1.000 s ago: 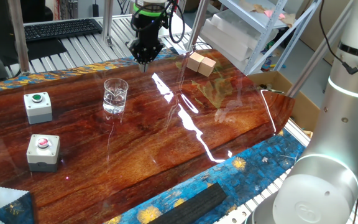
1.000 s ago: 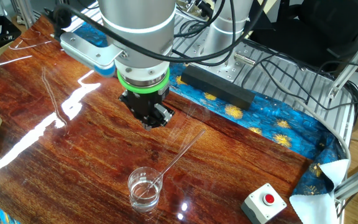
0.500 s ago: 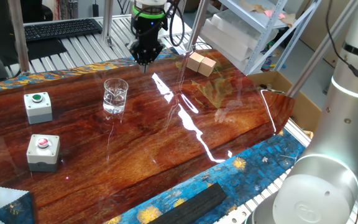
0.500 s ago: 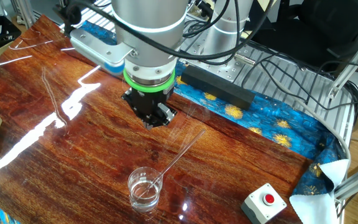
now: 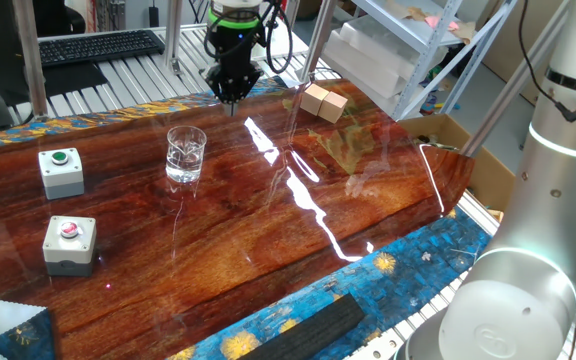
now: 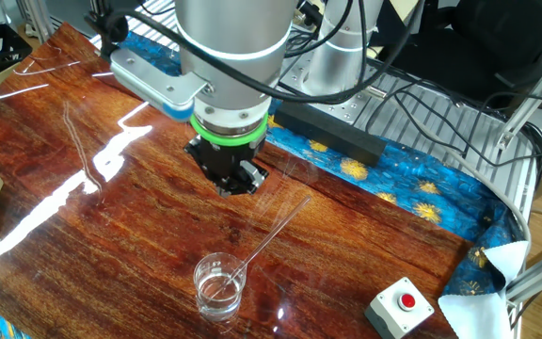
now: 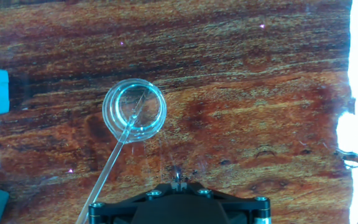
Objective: Stir the beaker with a glass rod
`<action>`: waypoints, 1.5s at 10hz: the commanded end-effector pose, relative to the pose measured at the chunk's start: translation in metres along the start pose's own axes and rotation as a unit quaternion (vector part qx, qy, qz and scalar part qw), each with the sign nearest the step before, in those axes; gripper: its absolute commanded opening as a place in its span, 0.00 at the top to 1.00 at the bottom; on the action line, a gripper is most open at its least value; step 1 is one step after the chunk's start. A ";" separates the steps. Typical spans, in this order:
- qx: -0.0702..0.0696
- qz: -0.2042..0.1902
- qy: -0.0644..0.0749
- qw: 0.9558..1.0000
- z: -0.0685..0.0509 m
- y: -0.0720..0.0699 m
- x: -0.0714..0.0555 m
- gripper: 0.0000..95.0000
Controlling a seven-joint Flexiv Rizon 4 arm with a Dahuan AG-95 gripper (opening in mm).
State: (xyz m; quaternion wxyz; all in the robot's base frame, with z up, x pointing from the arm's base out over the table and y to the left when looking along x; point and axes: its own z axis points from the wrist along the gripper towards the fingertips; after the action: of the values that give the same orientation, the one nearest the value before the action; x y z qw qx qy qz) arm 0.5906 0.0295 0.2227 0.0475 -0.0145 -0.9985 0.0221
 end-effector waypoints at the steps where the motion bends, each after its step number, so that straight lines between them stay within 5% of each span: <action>1: -0.014 -0.016 -0.013 1.000 0.005 -0.017 0.015 1.00; 8: -0.037 -0.046 -0.039 0.998 0.038 -0.064 0.048 1.00; 15: -0.033 -0.058 -0.035 0.997 0.058 -0.071 0.048 1.00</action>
State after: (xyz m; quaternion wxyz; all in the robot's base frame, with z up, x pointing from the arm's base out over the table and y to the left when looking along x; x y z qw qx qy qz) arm 0.5370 -0.0422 0.1719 0.0149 0.0439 -0.9988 -0.0131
